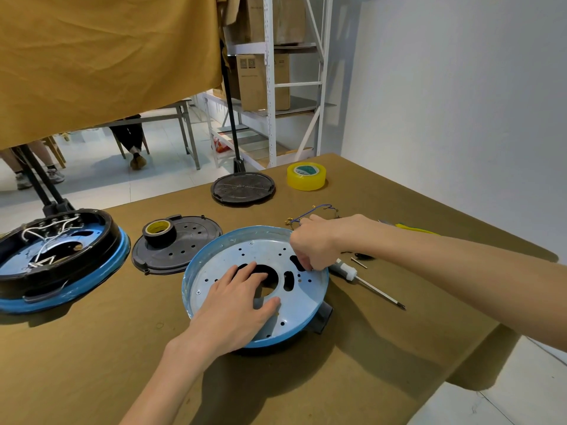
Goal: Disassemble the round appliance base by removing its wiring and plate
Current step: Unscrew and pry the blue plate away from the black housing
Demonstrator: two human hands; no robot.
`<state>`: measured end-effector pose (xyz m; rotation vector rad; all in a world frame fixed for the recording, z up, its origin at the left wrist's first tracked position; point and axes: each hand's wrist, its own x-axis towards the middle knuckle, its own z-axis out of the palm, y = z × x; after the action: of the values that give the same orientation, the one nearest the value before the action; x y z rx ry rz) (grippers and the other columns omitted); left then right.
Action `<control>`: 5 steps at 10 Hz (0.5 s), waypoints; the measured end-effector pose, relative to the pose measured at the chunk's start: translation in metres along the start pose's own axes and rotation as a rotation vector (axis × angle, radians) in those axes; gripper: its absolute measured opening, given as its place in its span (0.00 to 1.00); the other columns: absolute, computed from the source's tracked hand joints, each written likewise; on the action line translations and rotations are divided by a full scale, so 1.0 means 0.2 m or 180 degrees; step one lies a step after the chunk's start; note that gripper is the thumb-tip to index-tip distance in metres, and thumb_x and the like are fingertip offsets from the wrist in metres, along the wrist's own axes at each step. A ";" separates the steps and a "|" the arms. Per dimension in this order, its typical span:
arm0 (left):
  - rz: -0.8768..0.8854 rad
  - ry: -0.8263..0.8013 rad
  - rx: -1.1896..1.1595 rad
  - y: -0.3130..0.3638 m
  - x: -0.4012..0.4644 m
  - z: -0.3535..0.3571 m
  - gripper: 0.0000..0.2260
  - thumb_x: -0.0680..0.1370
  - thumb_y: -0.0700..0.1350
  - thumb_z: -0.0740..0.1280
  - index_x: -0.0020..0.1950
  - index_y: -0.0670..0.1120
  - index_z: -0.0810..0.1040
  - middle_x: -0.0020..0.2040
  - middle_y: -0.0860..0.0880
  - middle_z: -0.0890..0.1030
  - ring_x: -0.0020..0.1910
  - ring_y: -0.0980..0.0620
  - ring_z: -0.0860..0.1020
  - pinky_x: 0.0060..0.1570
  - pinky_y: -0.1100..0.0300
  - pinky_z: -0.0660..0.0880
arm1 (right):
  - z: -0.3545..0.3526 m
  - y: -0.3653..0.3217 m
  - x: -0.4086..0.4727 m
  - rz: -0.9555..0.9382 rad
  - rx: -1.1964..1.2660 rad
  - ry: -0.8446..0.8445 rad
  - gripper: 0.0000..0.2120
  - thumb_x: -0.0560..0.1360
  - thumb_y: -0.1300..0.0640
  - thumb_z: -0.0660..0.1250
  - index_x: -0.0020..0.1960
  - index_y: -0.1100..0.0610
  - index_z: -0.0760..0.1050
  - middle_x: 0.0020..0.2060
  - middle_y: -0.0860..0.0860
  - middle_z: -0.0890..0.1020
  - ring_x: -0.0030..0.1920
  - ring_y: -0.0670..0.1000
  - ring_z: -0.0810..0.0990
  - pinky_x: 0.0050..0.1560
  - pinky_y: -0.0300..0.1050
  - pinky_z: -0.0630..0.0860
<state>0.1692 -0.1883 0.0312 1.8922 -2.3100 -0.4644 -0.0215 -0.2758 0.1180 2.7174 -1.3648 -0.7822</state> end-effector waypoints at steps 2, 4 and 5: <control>0.0011 0.0014 -0.0012 0.00 0.00 0.00 0.31 0.81 0.68 0.56 0.81 0.59 0.59 0.84 0.57 0.51 0.83 0.50 0.48 0.80 0.47 0.49 | 0.02 0.00 0.01 0.0218 -0.0122 0.0031 0.15 0.80 0.43 0.65 0.48 0.55 0.72 0.52 0.55 0.72 0.55 0.57 0.66 0.61 0.58 0.70; -0.0010 0.0017 0.0001 0.00 0.00 0.01 0.31 0.81 0.68 0.56 0.81 0.60 0.59 0.84 0.58 0.51 0.83 0.50 0.48 0.80 0.47 0.49 | 0.00 -0.01 0.00 0.0022 -0.0083 -0.0104 0.07 0.79 0.58 0.67 0.42 0.56 0.75 0.43 0.54 0.76 0.55 0.59 0.69 0.54 0.52 0.65; -0.0028 0.0018 -0.0008 0.00 0.00 0.01 0.30 0.81 0.69 0.56 0.81 0.60 0.59 0.84 0.58 0.51 0.83 0.50 0.48 0.80 0.47 0.50 | 0.00 0.00 0.00 -0.0023 0.0020 0.0008 0.08 0.76 0.58 0.68 0.53 0.60 0.80 0.52 0.59 0.79 0.57 0.61 0.71 0.53 0.51 0.66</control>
<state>0.1691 -0.1886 0.0299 1.9007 -2.2975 -0.4623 -0.0212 -0.2772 0.1184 2.7287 -1.3599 -0.7758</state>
